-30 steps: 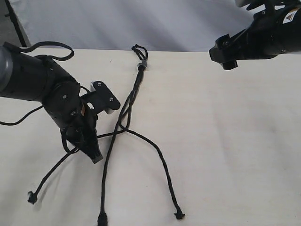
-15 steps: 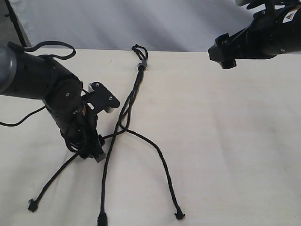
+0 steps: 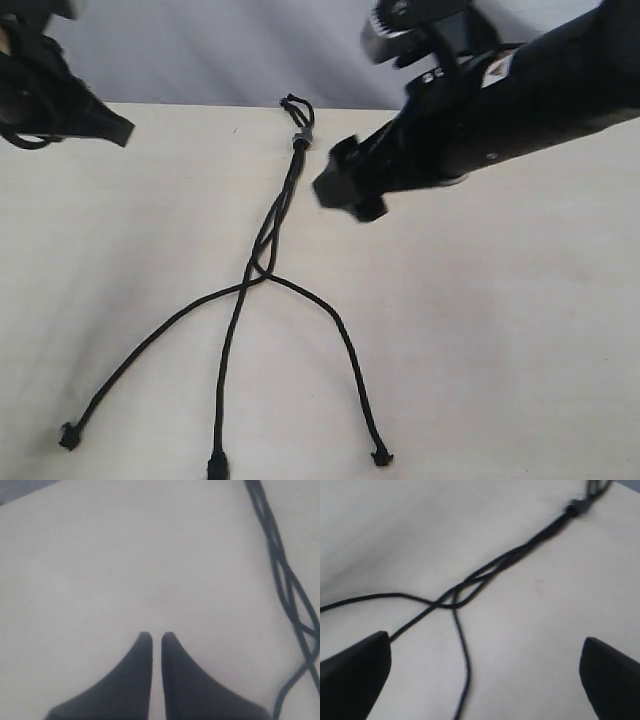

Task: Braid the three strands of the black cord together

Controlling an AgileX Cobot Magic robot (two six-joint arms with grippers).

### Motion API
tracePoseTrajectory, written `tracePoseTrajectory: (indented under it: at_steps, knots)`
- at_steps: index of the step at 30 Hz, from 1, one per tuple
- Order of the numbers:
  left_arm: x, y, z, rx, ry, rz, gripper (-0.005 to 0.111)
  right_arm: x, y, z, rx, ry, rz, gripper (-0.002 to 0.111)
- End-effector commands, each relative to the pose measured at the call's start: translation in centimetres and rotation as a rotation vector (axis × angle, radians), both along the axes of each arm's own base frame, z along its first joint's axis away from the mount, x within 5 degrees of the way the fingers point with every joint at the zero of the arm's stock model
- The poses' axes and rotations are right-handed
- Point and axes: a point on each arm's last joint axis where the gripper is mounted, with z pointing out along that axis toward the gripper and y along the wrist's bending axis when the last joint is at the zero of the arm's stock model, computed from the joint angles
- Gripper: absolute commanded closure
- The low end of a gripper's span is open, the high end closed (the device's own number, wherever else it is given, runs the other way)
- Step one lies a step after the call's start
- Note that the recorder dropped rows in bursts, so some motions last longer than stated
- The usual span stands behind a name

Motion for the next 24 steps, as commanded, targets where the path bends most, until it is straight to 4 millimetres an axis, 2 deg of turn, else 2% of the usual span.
tracePoseTrajectory:
  at_steps: [1,6,10,13,16,21,24]
  knots:
    - [-1.4,2.7,-0.6,-0.064,-0.058,0.120,0.107,-2.3,6.0,-1.7,-0.052,0.075,0.226,0.013]
    - [-1.4,4.3,-0.7,-0.078,-0.143,0.164,0.107,-3.7,12.5,-6.2,-0.136,0.191,0.400,0.013]
    - [-1.5,4.3,-0.8,-0.077,-0.136,0.165,0.107,-3.7,15.9,-9.8,-0.243,0.305,0.452,0.013]
    - [-1.5,4.3,-0.8,-0.077,-0.134,0.165,0.107,-3.4,17.1,-12.2,-0.327,0.343,0.420,0.014]
    - [-1.5,4.3,-0.8,-0.077,-0.134,0.165,0.107,-3.0,17.3,-13.6,-0.373,0.364,0.375,0.014]
    - [-1.5,4.3,-0.8,-0.077,-0.134,0.165,0.107,-3.0,17.3,-14.8,-0.388,0.387,0.360,0.014]
    - [-1.5,4.3,-0.8,-0.077,-0.134,0.165,0.107,-2.9,17.4,-15.4,-0.395,0.393,0.357,0.021]
